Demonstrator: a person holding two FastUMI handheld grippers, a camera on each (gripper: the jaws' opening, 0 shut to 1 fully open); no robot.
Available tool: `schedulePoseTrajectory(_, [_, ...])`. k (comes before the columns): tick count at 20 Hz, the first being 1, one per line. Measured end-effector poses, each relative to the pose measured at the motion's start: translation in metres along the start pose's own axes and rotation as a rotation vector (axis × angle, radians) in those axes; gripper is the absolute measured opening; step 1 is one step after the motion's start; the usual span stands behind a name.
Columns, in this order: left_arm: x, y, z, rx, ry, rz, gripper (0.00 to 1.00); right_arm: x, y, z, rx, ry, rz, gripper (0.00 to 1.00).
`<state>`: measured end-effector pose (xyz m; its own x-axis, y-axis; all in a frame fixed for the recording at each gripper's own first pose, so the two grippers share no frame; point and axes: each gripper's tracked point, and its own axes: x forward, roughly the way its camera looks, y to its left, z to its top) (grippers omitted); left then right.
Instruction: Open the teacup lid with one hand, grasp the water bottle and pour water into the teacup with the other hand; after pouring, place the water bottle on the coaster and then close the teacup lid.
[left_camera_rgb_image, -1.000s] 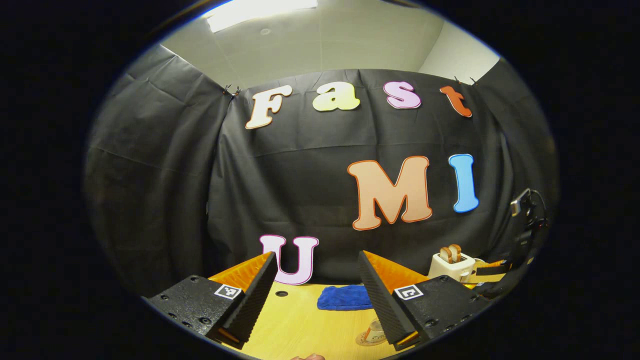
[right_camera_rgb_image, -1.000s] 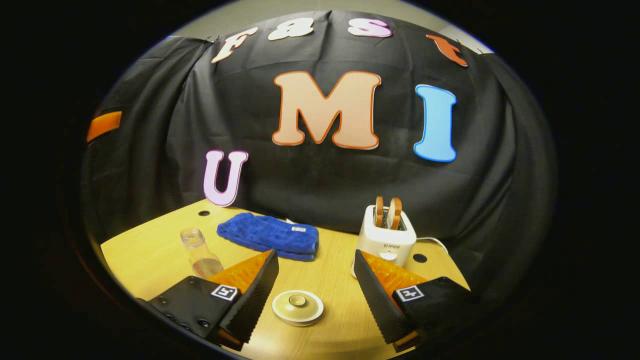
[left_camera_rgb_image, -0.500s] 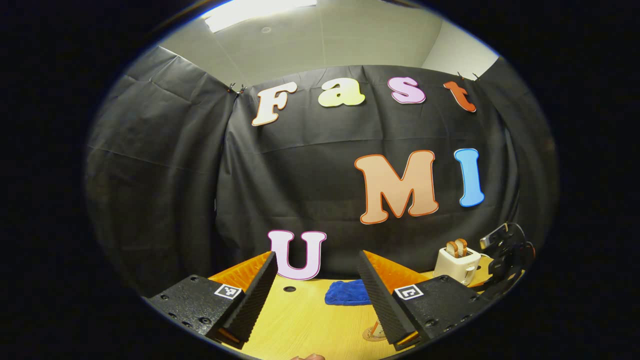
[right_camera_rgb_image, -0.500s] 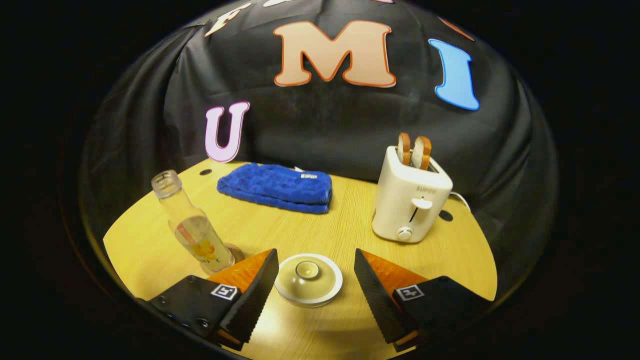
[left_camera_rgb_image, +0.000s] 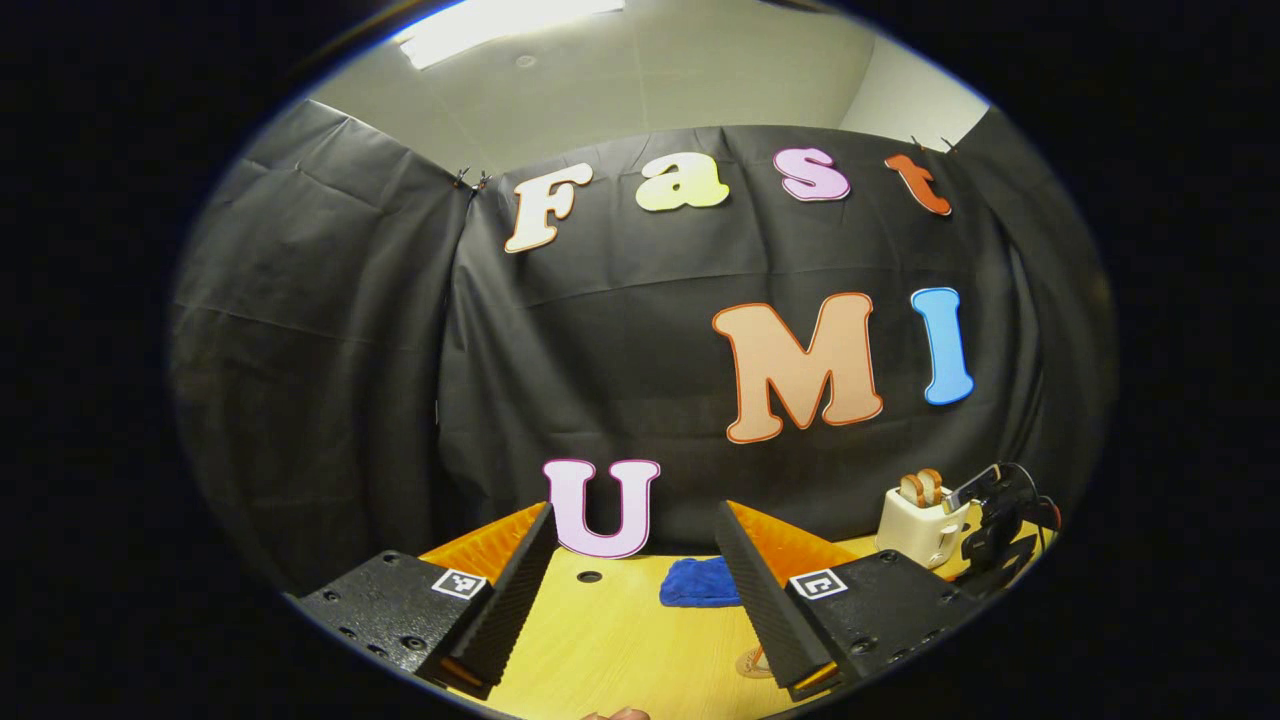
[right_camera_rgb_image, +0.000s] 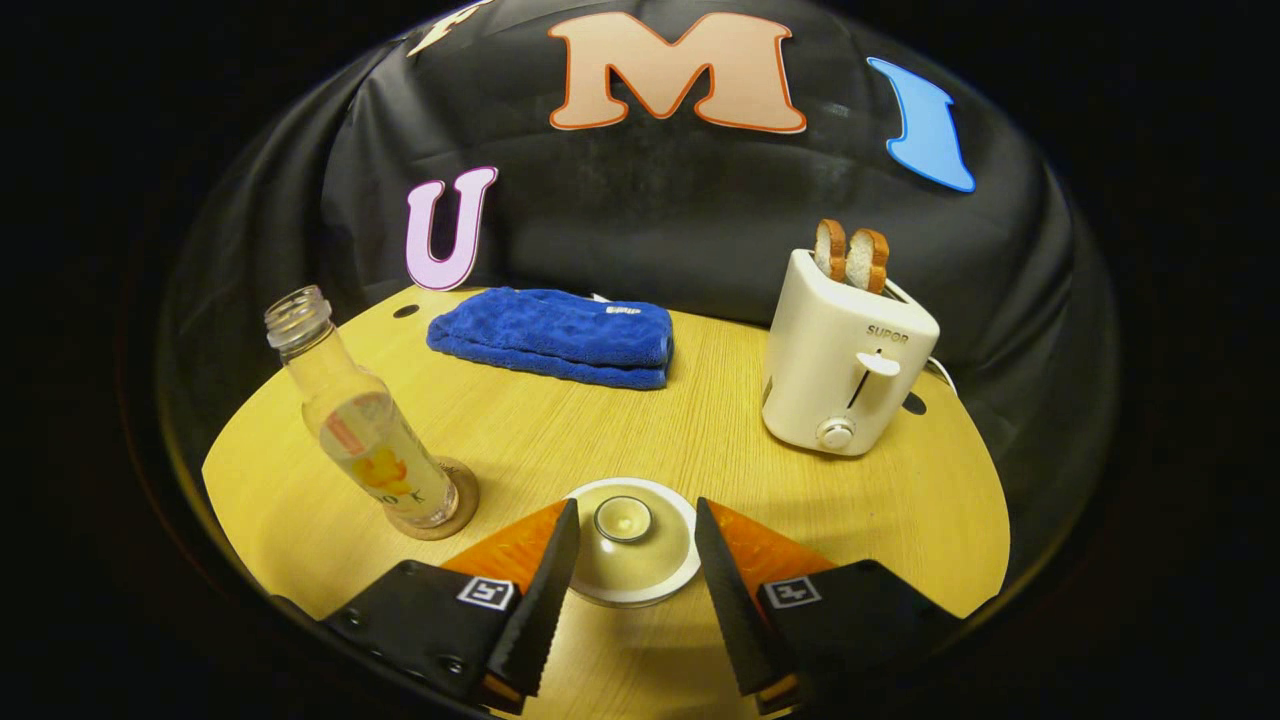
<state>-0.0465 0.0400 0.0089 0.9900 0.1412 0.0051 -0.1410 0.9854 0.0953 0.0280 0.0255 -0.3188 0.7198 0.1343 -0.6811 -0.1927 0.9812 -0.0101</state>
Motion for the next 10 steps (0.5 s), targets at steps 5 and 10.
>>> schedulePoseTrajectory(5, [0.0003, 0.0007, -0.0006, 0.003, 0.005, 0.001, 0.92, 0.0035, 0.006, -0.0012, -0.013, 0.004, 0.006, 0.58])
schedulePoseTrajectory(10, [0.0007, 0.0012, -0.0004, 0.004, 0.001, 0.002, 0.93, 0.0039, 0.0053, 0.0017, -0.044, -0.009, -0.013, 0.42])
